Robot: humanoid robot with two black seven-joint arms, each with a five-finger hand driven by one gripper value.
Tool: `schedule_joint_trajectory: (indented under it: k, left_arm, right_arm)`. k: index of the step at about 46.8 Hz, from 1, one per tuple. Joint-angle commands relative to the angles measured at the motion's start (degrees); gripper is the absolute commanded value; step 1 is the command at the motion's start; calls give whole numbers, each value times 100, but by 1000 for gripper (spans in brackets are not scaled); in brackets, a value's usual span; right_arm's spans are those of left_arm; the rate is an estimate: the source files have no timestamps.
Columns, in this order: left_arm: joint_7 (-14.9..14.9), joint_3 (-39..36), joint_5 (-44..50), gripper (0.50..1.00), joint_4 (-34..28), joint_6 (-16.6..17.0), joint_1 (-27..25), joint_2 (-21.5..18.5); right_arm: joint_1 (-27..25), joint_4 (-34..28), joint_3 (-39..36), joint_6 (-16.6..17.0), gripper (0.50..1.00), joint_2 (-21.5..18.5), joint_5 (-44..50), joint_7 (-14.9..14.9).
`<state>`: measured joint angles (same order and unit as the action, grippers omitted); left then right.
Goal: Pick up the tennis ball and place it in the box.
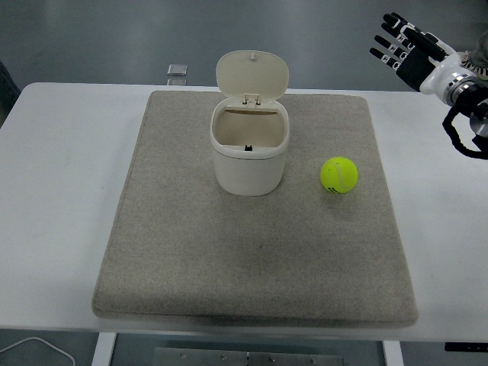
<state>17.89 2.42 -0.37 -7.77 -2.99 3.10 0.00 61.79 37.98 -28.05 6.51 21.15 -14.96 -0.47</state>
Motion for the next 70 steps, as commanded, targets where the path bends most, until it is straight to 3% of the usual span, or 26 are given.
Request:
schedule_joint_trajectory:
  k: [1, 30, 41, 70]
  left_arm:
    - [4, 4, 2, 992, -5, 0, -3, 0]
    - [4, -5, 2, 992, -5, 0, -29, 0]
    - [-4, -5, 2, 992, -5, 0, -29, 0]
    - [4, -5, 2, 992, -5, 0, -29, 0]
  right_arm:
    - [8, -1, 1, 0, 932, 3, 1, 3]
    - [-1, 43, 71, 79, 932, 3, 590, 3]
    - [17, 78, 98, 281, 932, 21, 853, -5]
    - [17, 148, 106, 360, 930, 109, 2655, -471]
